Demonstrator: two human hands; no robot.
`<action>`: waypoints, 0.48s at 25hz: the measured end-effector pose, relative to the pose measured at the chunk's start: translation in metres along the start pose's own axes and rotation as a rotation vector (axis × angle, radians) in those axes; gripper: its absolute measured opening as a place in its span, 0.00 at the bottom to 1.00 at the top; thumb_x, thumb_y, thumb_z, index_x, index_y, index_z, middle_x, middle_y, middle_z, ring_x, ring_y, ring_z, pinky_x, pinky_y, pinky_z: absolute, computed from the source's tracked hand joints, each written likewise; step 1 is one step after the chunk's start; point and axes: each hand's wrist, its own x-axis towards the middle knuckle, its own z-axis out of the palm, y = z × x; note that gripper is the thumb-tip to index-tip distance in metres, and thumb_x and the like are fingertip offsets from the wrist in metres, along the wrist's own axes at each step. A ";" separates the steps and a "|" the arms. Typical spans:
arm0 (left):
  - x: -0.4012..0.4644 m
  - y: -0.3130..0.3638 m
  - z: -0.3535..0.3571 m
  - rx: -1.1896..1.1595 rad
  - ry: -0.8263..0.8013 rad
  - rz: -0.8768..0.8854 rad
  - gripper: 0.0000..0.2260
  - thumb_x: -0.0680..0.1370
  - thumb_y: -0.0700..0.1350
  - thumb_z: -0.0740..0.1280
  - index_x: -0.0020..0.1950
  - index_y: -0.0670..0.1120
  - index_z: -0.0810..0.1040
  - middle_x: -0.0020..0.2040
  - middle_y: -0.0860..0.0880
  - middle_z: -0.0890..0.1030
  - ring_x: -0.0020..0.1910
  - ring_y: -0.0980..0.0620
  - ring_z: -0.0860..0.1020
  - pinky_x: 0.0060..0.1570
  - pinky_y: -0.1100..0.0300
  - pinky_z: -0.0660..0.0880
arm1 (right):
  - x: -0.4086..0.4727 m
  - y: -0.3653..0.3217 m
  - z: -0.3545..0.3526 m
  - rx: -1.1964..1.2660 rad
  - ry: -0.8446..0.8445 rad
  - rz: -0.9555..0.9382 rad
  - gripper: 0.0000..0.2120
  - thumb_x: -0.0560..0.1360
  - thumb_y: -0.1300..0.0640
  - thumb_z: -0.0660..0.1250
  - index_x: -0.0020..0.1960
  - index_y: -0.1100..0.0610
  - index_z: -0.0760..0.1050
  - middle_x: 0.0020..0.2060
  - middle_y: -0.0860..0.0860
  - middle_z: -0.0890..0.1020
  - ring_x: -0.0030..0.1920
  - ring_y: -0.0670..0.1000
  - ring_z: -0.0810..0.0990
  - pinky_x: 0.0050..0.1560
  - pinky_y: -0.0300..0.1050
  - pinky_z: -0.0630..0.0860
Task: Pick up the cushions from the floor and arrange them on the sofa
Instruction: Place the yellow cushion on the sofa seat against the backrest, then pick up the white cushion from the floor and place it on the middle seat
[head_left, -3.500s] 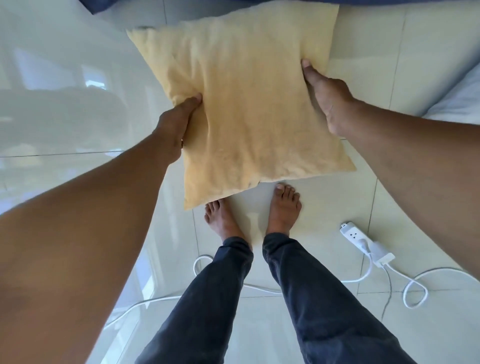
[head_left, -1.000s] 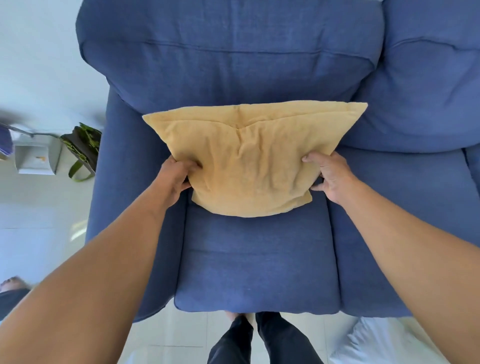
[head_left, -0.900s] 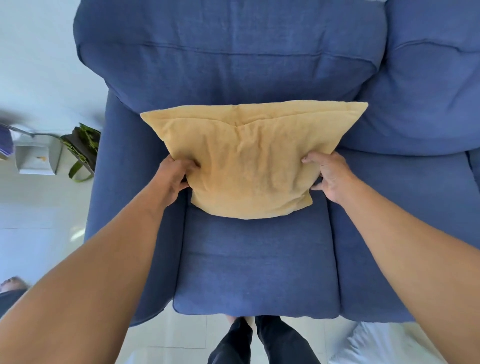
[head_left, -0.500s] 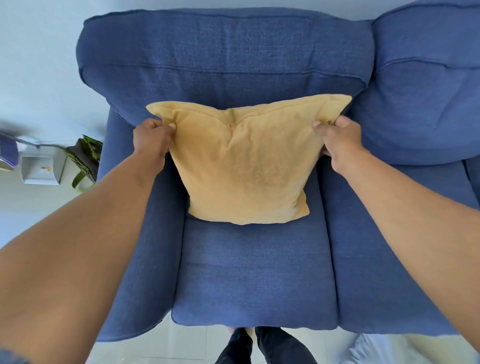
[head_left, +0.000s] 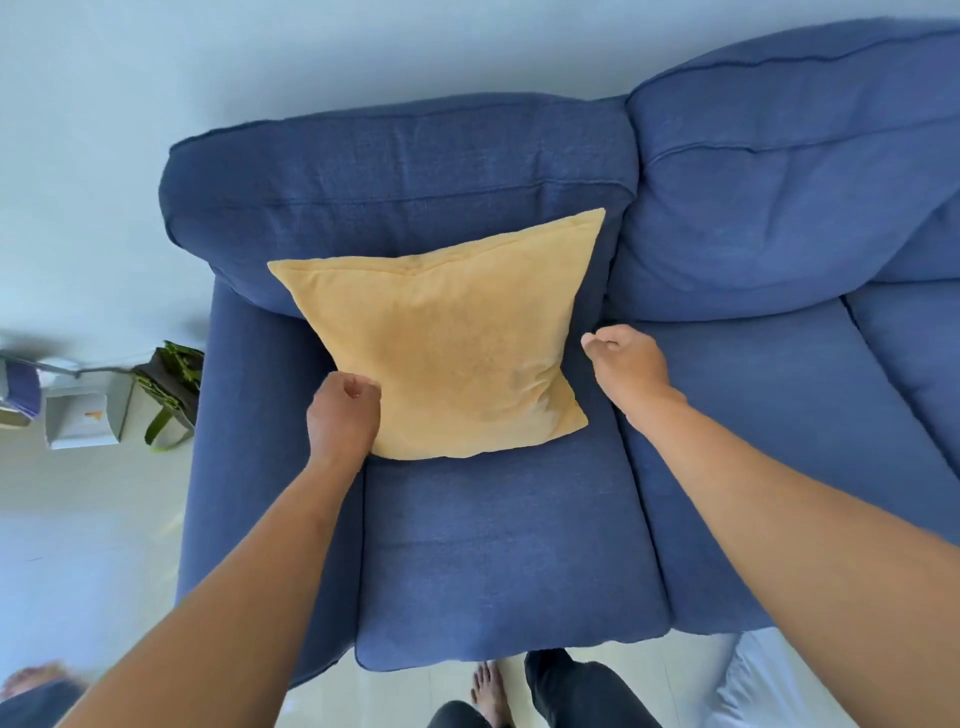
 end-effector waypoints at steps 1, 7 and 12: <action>-0.019 -0.003 0.007 0.043 -0.042 0.056 0.09 0.84 0.47 0.64 0.61 0.47 0.80 0.55 0.53 0.80 0.51 0.51 0.78 0.49 0.56 0.72 | -0.018 0.007 -0.007 -0.060 0.002 -0.034 0.16 0.83 0.49 0.63 0.55 0.63 0.78 0.50 0.60 0.83 0.55 0.62 0.80 0.53 0.55 0.78; -0.116 -0.006 0.047 0.310 -0.251 0.427 0.26 0.86 0.44 0.61 0.84 0.42 0.64 0.84 0.44 0.66 0.81 0.42 0.67 0.77 0.47 0.68 | -0.121 0.058 -0.041 -0.444 0.041 -0.132 0.26 0.85 0.46 0.58 0.77 0.61 0.66 0.82 0.59 0.62 0.84 0.58 0.54 0.77 0.60 0.63; -0.211 -0.005 0.056 0.434 -0.322 0.698 0.29 0.86 0.48 0.60 0.86 0.40 0.58 0.87 0.39 0.56 0.87 0.40 0.53 0.83 0.45 0.57 | -0.212 0.112 -0.069 -0.598 0.151 -0.124 0.33 0.86 0.43 0.56 0.84 0.61 0.54 0.86 0.60 0.50 0.86 0.58 0.43 0.81 0.63 0.54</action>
